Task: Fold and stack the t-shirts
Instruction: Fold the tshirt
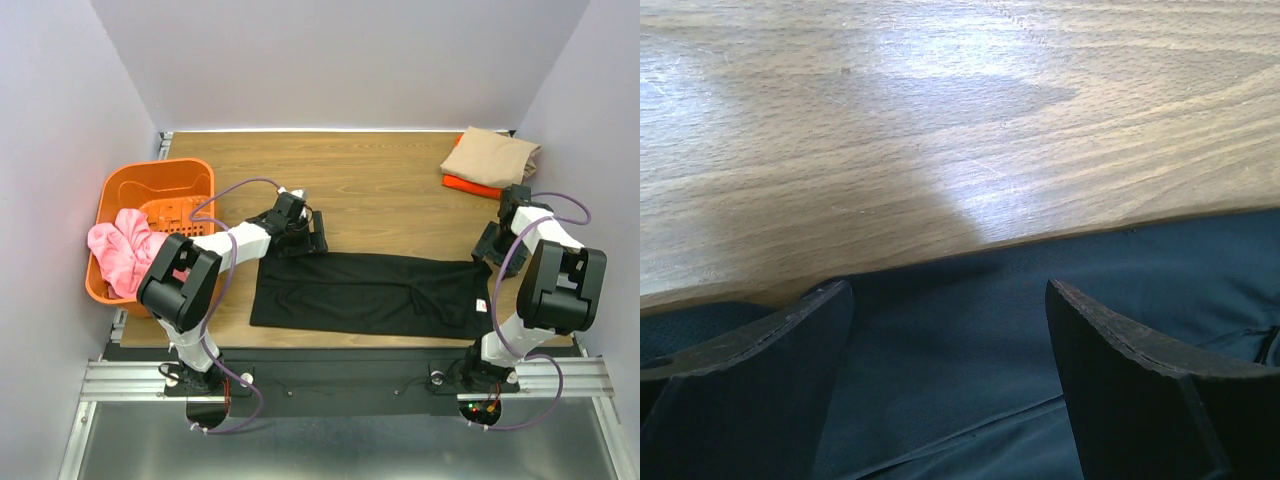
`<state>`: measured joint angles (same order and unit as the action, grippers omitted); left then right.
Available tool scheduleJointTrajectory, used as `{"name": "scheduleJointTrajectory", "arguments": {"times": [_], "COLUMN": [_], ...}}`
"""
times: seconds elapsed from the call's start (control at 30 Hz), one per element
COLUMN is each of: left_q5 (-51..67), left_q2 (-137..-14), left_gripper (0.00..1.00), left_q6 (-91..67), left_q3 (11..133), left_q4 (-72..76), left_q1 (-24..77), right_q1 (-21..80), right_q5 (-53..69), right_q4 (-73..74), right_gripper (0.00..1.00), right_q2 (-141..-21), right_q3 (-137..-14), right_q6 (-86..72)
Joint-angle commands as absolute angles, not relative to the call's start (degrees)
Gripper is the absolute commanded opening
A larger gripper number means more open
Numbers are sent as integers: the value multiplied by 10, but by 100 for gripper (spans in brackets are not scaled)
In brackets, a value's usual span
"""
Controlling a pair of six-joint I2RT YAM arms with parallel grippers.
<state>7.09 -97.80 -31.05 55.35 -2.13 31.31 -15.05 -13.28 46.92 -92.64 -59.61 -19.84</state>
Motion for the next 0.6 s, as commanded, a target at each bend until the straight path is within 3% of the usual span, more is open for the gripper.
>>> {"name": "scheduleJointTrajectory", "arguments": {"times": [0.0, 0.33, 0.57], "left_q5": [40, 15, 32], "left_q2": [-971, -951, -980], "left_gripper": [91, 91, 91], "left_q6": [-310, -294, -258], "left_q3": [524, 633, 715], "left_q4": [-74, -119, -125], "left_q1": [312, 321, 366], "right_q1": [-156, -148, -125], "right_q5": [-155, 27, 130], "right_q4": [468, 472, 449], "right_gripper": [72, 72, 71], "right_q2": [-895, -783, -793], "right_q3": [-620, -636, -582], "right_q6": [-195, -183, -184]}}
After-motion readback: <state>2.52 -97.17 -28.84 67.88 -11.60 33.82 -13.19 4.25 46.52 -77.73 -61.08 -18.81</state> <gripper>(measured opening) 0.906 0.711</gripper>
